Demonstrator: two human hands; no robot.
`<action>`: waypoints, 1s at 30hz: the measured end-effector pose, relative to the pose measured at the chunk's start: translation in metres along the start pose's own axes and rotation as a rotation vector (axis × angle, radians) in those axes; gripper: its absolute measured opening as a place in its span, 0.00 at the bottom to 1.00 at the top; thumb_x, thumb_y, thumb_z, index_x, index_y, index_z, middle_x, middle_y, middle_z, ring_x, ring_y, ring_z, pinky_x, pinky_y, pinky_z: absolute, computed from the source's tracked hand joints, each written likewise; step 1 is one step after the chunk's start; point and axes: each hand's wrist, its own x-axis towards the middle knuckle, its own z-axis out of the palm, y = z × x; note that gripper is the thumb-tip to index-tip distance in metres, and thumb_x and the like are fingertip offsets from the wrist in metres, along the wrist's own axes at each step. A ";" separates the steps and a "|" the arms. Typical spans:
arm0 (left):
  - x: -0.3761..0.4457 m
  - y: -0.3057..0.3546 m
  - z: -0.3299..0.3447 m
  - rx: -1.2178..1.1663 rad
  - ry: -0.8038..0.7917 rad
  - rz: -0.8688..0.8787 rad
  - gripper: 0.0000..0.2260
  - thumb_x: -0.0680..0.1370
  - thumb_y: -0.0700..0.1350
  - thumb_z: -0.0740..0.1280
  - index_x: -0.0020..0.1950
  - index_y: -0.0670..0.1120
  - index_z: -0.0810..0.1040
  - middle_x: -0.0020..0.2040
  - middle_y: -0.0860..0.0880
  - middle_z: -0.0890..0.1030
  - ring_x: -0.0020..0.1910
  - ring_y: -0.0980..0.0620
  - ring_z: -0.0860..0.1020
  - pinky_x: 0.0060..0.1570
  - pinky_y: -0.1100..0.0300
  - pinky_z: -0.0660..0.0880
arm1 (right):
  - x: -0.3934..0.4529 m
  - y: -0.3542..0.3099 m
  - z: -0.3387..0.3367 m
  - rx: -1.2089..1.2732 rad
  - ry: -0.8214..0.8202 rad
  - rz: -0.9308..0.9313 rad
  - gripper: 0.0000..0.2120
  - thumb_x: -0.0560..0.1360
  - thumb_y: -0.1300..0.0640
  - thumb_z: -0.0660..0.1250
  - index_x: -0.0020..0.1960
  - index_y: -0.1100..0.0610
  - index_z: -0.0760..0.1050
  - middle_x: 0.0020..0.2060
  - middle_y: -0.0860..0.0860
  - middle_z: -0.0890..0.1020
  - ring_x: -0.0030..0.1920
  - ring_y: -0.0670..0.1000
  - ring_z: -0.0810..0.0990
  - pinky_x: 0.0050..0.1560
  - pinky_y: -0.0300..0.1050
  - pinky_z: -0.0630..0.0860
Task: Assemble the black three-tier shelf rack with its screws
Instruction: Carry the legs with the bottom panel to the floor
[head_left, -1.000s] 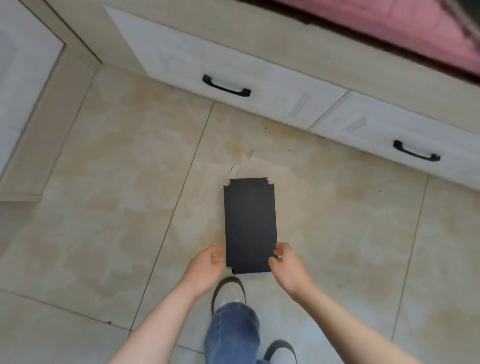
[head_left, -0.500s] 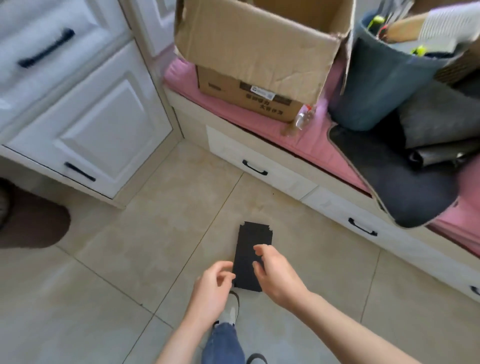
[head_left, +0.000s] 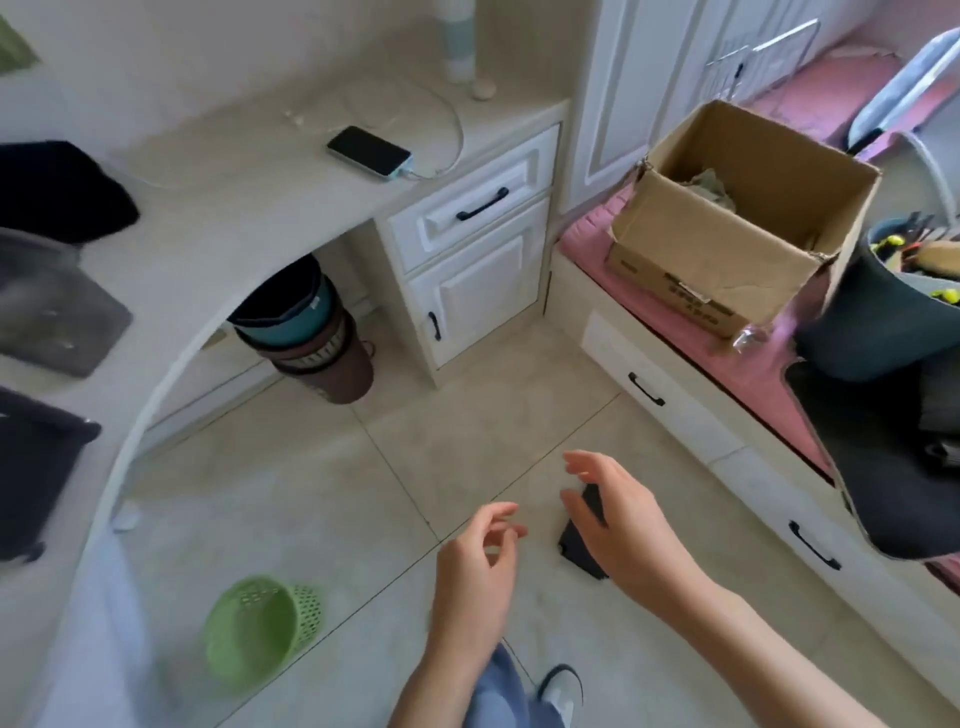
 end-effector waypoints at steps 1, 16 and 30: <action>-0.008 0.005 -0.016 -0.010 0.021 0.009 0.15 0.82 0.38 0.66 0.51 0.61 0.77 0.43 0.62 0.85 0.44 0.63 0.82 0.41 0.70 0.75 | -0.001 -0.016 0.003 0.007 -0.012 -0.017 0.17 0.81 0.50 0.62 0.69 0.49 0.69 0.60 0.40 0.74 0.59 0.37 0.71 0.57 0.29 0.64; -0.050 -0.013 -0.284 -0.027 0.527 0.027 0.16 0.81 0.36 0.67 0.52 0.60 0.78 0.42 0.62 0.84 0.46 0.61 0.83 0.43 0.69 0.76 | 0.053 -0.261 0.088 0.101 -0.191 -0.301 0.15 0.81 0.55 0.64 0.67 0.53 0.73 0.56 0.45 0.79 0.60 0.44 0.76 0.59 0.36 0.67; -0.068 -0.022 -0.429 -0.304 1.082 -0.012 0.12 0.80 0.37 0.68 0.56 0.55 0.81 0.48 0.60 0.84 0.50 0.58 0.82 0.48 0.67 0.76 | 0.093 -0.429 0.152 0.186 -0.397 -0.571 0.16 0.81 0.54 0.64 0.68 0.49 0.70 0.59 0.43 0.77 0.62 0.46 0.75 0.63 0.46 0.73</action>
